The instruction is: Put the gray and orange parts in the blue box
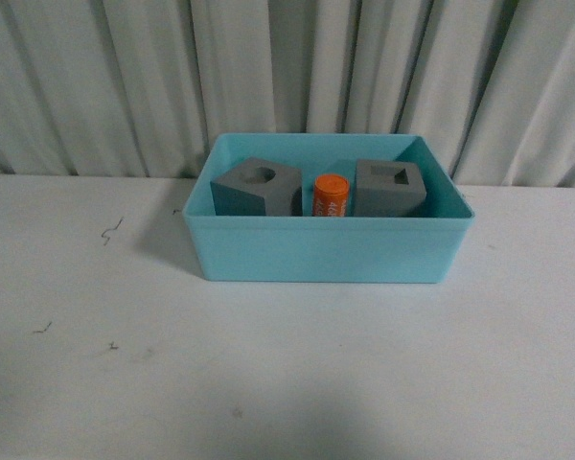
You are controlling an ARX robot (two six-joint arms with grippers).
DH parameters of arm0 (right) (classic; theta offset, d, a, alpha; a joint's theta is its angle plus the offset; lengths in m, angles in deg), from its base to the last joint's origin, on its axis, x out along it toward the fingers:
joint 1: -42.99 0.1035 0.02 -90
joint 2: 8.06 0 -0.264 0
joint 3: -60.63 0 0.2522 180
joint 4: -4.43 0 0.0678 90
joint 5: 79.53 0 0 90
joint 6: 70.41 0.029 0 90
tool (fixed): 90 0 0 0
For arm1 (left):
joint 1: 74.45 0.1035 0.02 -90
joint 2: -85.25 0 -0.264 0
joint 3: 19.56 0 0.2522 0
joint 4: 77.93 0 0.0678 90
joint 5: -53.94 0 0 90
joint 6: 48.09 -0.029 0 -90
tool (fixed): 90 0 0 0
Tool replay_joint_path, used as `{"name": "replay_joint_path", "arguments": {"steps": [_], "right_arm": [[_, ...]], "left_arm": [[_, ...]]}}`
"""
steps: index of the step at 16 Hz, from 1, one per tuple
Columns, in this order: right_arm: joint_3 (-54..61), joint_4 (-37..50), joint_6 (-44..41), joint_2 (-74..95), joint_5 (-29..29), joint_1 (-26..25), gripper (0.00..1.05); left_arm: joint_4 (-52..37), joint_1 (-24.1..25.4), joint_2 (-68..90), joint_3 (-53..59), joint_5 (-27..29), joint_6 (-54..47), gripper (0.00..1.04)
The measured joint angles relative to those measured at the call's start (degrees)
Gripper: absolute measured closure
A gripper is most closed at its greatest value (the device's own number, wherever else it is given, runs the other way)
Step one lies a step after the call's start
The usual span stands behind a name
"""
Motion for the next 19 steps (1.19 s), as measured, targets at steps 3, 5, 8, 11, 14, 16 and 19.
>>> {"name": "replay_joint_path", "arguments": {"steps": [3, 5, 8, 11, 14, 16, 19], "right_arm": [[0.0, 0.0, 0.0, 0.0, 0.0, 0.0, 1.03], [0.0, 0.0, 0.0, 0.0, 0.0, 0.0, 1.03], [0.0, 0.0, 0.0, 0.0, 0.0, 0.0, 0.81], [0.0, 0.0, 0.0, 0.0, 0.0, 0.0, 0.5], [0.0, 0.0, 0.0, 0.0, 0.0, 0.0, 0.23], [0.0, 0.0, 0.0, 0.0, 0.0, 0.0, 0.04], [0.0, 0.0, 0.0, 0.0, 0.0, 0.0, 0.06]], "left_arm": [[0.0, 0.0, 0.0, 0.0, 0.0, 0.0, 0.07], [0.0, 0.0, 0.0, 0.0, 0.0, 0.0, 0.07], [0.0, 0.0, 0.0, 0.0, 0.0, 0.0, 0.07], [0.0, 0.0, 0.0, 0.0, 0.0, 0.0, 0.07], [0.0, 0.0, 0.0, 0.0, 0.0, 0.0, 0.07], [0.0, 0.0, 0.0, 0.0, 0.0, 0.0, 0.07], [0.0, 0.0, 0.0, 0.0, 0.0, 0.0, 0.07]]}}
